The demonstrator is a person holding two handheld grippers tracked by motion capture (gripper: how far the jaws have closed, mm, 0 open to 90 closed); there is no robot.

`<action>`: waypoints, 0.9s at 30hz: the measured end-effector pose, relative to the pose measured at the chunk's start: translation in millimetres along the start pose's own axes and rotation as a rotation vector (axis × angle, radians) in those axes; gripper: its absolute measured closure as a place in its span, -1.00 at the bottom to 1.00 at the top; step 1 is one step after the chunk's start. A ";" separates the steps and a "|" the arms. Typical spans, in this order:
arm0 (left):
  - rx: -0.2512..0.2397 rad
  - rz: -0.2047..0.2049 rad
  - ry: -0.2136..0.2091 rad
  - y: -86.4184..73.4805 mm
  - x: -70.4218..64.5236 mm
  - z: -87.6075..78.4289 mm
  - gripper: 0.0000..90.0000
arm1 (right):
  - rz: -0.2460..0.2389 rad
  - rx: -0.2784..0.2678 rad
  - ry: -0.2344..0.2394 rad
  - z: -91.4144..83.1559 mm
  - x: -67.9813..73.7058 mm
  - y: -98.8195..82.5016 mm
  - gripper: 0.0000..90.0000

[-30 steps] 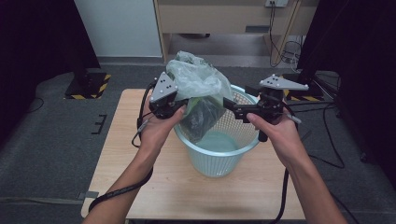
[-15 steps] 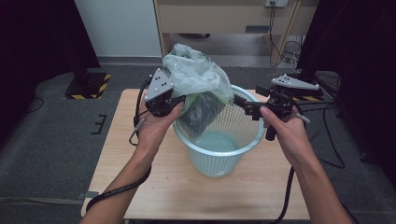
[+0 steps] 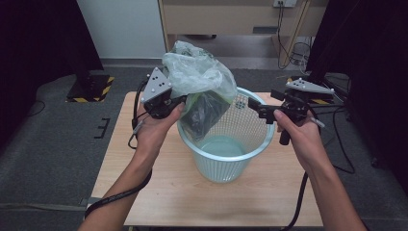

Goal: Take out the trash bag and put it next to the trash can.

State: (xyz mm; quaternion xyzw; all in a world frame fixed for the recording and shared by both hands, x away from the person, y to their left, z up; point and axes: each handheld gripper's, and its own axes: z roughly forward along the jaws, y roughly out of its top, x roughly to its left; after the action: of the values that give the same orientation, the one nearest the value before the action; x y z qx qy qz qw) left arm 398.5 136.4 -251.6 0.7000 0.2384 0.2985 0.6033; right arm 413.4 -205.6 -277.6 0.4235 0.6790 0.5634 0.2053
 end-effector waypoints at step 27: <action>-0.053 -0.043 0.082 -1.2 30.5 -33.4 0.97 | 0.038 0.009 -0.059 -11.1 -28.5 -12.1 -0.92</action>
State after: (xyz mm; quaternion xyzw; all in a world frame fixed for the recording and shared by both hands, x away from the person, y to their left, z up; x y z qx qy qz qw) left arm 396.5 181.2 -245.7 0.6656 0.2698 0.3200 0.6179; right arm 416.7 -235.2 -291.5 0.4536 0.6670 0.5515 0.2127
